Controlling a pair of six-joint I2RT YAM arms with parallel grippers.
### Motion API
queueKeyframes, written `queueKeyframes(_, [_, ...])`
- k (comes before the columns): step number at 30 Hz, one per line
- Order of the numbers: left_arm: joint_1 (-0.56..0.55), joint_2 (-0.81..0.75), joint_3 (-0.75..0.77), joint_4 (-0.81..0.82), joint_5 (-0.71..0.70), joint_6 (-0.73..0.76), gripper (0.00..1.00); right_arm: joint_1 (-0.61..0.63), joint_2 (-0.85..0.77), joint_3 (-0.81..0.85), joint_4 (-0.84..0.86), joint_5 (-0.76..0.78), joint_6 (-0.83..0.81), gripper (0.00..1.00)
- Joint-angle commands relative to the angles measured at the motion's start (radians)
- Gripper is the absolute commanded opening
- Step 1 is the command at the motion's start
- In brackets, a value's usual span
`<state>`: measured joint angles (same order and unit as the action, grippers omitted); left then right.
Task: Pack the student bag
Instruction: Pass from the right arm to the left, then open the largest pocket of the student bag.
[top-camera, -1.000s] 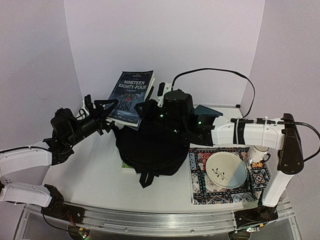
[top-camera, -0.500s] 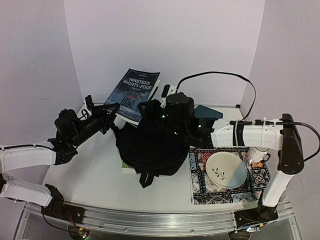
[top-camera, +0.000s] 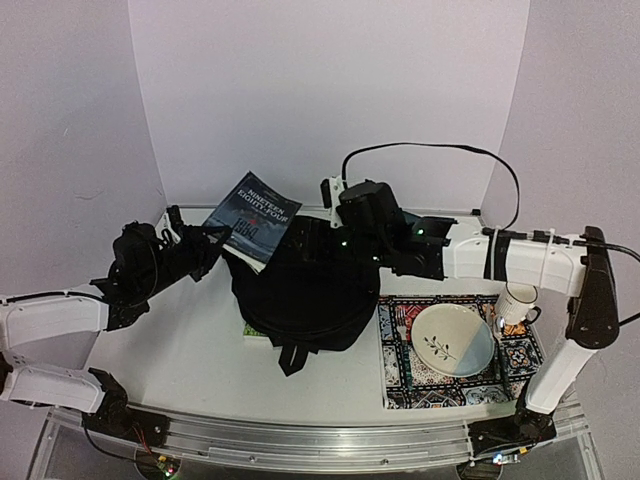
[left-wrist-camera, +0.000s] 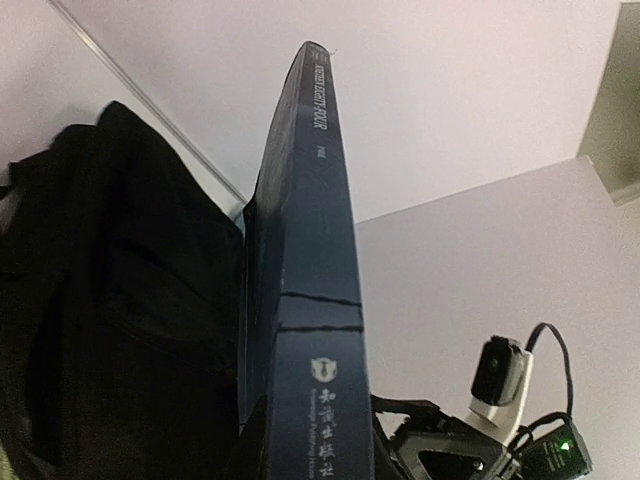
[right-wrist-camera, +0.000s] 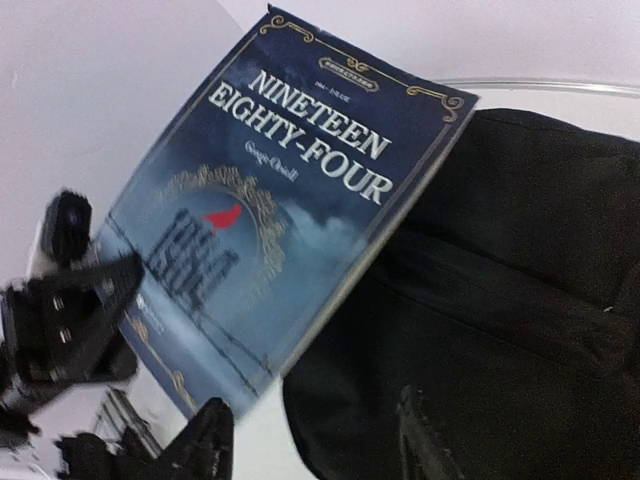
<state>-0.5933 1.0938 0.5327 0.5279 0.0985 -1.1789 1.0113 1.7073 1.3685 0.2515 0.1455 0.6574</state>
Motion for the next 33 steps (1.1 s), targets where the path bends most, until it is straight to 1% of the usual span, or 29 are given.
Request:
queueKeyframes(1, [0.113, -0.029, 0.062, 0.055, 0.088, 0.013, 0.00, -0.003, -0.053, 0.055, -0.256, -0.074, -0.307, 0.70])
queueKeyframes(3, [0.145, -0.024, 0.074, 0.037, 0.129, 0.021, 0.00, -0.003, -0.050, 0.057, -0.332, -0.093, -0.384, 0.76])
queueKeyframes(5, [0.173, -0.021, 0.094, 0.005, 0.162, 0.041, 0.00, -0.003, -0.039, 0.069, -0.397, -0.102, -0.478, 0.79])
queueKeyframes(9, [0.254, -0.026, 0.124, -0.080, 0.223, 0.058, 0.00, 0.000, 0.027, 0.141, -0.593, -0.104, -0.614, 0.79])
queueKeyframes(12, [0.336, -0.019, 0.143, -0.119, 0.308, 0.058, 0.00, 0.012, 0.084, 0.185, -0.677, -0.110, -0.694, 0.79])
queueKeyframes(15, [0.398, -0.010, 0.172, -0.162, 0.378, 0.072, 0.00, 0.043, 0.141, 0.210, -0.722, -0.080, -0.745, 0.79])
queueKeyframes(18, [0.439, -0.004, 0.191, -0.214, 0.418, 0.095, 0.00, 0.064, 0.198, 0.235, -0.752, -0.040, -0.774, 0.78])
queueKeyframes(21, [0.462, 0.003, 0.203, -0.241, 0.452, 0.108, 0.00, 0.078, 0.252, 0.270, -0.775, 0.005, -0.801, 0.76])
queueKeyframes(24, [0.472, 0.012, 0.212, -0.268, 0.472, 0.119, 0.00, 0.092, 0.287, 0.297, -0.784, 0.019, -0.825, 0.75])
queueKeyframes(26, [0.472, 0.016, 0.218, -0.283, 0.483, 0.127, 0.00, 0.094, 0.305, 0.306, -0.784, 0.050, -0.831, 0.74])
queueKeyframes(28, [0.473, 0.023, 0.229, -0.306, 0.497, 0.142, 0.00, 0.095, 0.321, 0.313, -0.785, 0.094, -0.840, 0.70])
queueKeyframes(31, [0.472, 0.028, 0.266, -0.384, 0.492, 0.194, 0.00, 0.095, 0.326, 0.323, -0.784, 0.175, -0.842, 0.60])
queueKeyframes(33, [0.472, 0.026, 0.288, -0.437, 0.493, 0.233, 0.00, 0.095, 0.319, 0.334, -0.781, 0.205, -0.843, 0.55])
